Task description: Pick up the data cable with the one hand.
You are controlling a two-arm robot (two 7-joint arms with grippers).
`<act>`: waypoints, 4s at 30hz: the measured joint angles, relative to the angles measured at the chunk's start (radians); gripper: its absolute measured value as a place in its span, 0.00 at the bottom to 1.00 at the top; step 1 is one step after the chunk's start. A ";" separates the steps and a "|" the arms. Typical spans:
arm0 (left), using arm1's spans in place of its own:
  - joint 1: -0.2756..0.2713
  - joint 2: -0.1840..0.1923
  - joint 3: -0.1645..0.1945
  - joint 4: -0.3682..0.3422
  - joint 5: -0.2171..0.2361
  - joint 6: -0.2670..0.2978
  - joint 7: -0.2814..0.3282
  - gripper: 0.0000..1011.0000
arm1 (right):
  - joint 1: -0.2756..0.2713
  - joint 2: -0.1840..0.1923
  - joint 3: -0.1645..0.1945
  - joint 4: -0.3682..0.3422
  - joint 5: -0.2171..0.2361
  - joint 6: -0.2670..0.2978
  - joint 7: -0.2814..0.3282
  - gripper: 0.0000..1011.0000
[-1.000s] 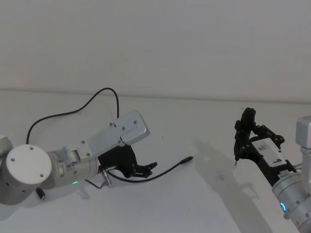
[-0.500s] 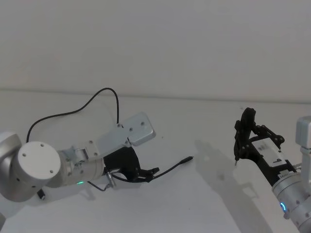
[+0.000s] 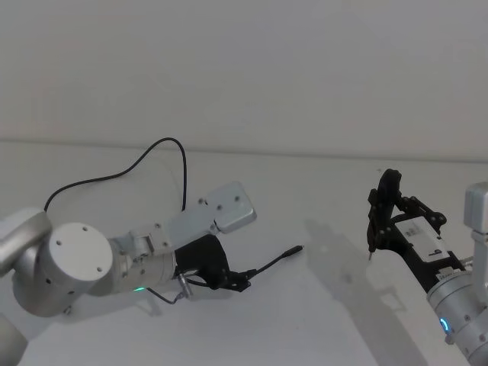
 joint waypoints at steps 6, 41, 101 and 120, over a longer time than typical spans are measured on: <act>-0.007 -0.018 0.010 0.020 0.018 0.003 0.001 0.99 | 0.000 0.000 0.000 0.000 0.000 0.000 0.000 0.27; -0.027 -0.087 0.041 0.115 0.097 -0.001 0.023 0.99 | 0.000 0.000 0.000 0.000 0.000 0.000 0.000 0.27; -0.027 -0.109 0.033 0.132 0.112 0.019 0.024 0.05 | -0.001 0.000 0.001 -0.002 -0.001 0.000 0.000 0.27; 0.034 -0.096 -0.037 0.049 0.065 -0.150 0.051 0.05 | -0.010 -0.003 0.030 -0.093 0.009 -0.055 0.028 0.27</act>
